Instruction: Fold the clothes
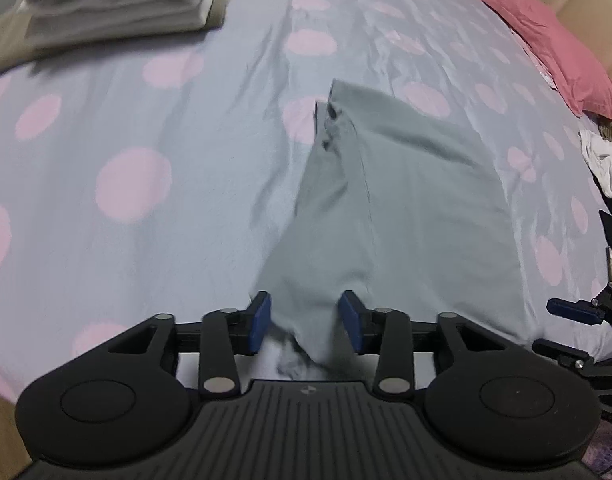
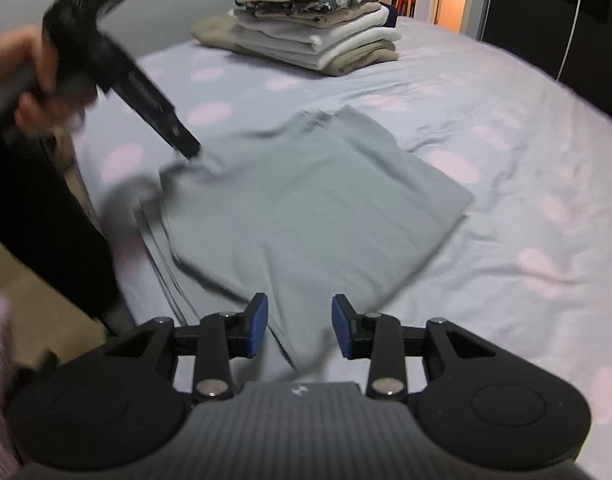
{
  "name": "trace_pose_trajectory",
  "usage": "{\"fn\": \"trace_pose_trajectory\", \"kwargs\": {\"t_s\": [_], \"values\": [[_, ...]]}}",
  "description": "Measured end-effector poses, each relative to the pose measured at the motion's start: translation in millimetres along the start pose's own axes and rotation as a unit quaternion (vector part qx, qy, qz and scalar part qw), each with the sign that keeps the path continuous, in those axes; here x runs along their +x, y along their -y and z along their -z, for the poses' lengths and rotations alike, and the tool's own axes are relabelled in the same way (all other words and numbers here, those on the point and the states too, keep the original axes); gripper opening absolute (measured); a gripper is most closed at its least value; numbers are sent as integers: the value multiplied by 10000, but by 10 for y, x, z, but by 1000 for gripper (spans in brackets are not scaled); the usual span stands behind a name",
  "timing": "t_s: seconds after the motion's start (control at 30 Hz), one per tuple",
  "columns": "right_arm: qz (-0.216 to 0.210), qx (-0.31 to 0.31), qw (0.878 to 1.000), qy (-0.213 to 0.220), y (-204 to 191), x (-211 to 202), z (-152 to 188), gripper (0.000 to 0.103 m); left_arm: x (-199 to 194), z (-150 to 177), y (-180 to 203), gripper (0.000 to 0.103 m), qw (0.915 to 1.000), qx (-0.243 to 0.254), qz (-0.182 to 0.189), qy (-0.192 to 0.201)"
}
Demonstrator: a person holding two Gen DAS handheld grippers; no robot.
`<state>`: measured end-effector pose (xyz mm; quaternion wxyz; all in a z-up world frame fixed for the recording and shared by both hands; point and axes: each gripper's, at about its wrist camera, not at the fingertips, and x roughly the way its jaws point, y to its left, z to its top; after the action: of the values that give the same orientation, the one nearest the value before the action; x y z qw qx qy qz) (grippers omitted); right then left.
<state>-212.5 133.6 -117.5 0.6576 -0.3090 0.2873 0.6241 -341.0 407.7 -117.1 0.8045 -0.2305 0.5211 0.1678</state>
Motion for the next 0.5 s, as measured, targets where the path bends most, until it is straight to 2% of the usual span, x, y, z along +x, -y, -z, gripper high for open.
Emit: {"fn": "trace_pose_trajectory", "kwargs": {"t_s": [0.23, 0.3, 0.4, 0.43, 0.47, 0.5], "values": [[389, -699, 9968, -17, -215, 35, 102, 38, 144, 189, 105, 38, 9994, -39, 63, -340], [395, -892, 9952, -63, -280, 102, 99, 38, 188, 188, 99, 35, 9993, -94, 56, -366], [448, -1345, 9898, -112, -428, 223, 117, 36, 221, 181, 107, 25, 9993, -115, 46, -366], [510, -1486, 9875, -131, -471, 256, 138, 32, 223, 181, 114, 16, 9993, -94, 35, -360], [577, -1527, 9864, -169, -485, 287, 144, 14, 216, 180, 112, 11, 9994, -92, 50, -339], [643, -1566, 9853, -207, -498, 319, 151, 5, 204, 177, 108, 9, 9994, -109, 85, -313]]}}
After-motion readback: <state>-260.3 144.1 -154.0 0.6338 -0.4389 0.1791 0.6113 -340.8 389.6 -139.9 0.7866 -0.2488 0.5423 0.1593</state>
